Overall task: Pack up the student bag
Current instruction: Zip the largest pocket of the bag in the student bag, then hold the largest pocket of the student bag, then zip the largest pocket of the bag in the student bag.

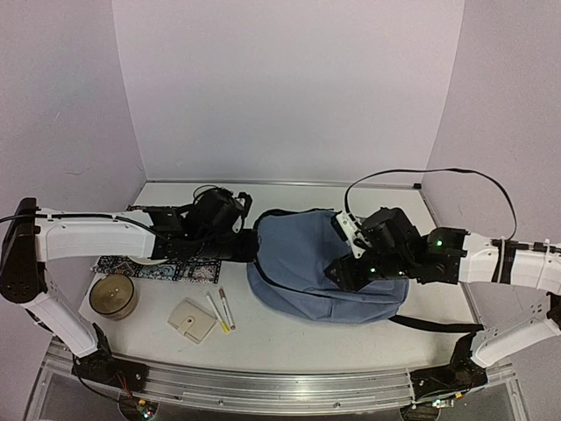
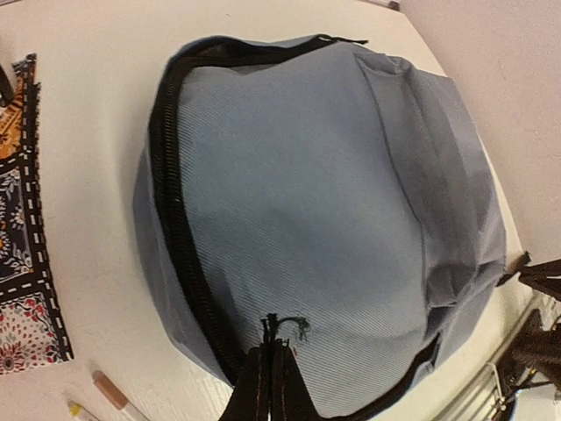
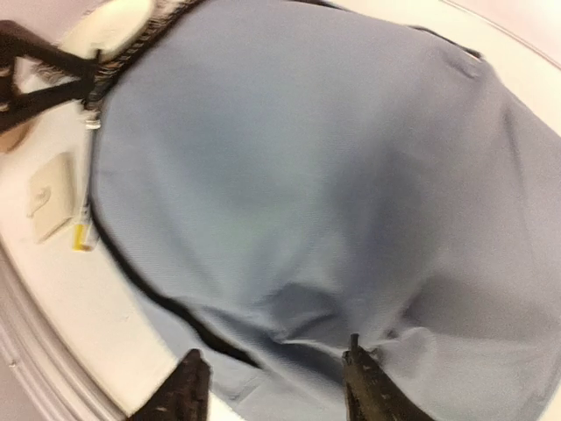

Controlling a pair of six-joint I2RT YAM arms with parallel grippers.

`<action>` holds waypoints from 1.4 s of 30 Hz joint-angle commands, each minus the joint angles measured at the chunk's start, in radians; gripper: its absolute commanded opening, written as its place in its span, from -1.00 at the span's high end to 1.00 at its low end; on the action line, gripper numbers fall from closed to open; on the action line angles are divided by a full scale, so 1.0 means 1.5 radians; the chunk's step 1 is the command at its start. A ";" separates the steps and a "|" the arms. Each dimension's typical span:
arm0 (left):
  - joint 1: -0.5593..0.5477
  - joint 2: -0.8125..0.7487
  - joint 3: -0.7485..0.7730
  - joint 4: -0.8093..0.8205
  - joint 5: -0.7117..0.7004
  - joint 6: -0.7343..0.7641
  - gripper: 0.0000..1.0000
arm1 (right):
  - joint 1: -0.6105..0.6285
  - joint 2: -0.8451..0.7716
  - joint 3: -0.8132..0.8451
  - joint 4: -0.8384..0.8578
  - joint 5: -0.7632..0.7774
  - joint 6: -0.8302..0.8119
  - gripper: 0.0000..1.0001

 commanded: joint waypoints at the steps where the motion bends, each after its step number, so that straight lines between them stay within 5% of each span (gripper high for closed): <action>1: -0.003 -0.042 0.001 0.066 0.089 -0.016 1.00 | 0.062 -0.005 0.006 0.088 0.013 -0.052 -0.25; 9: -0.012 -0.057 0.006 0.090 0.138 -0.040 1.00 | 0.142 0.109 0.025 0.219 0.031 -0.121 -0.32; 17: -0.019 -0.064 -0.003 0.105 0.154 -0.066 1.00 | 0.184 0.237 0.092 0.257 0.160 -0.164 -0.28; 19: -0.018 -0.067 -0.005 0.105 0.146 -0.066 1.00 | 0.185 0.249 0.098 0.256 0.183 -0.167 -0.10; 24: -0.012 -0.072 0.000 0.087 0.069 -0.059 1.00 | 0.188 0.223 0.066 0.239 0.173 -0.168 1.00; 42: 0.139 0.054 0.134 0.030 -0.041 0.042 1.00 | 0.189 -0.038 -0.095 0.036 0.013 -0.096 1.00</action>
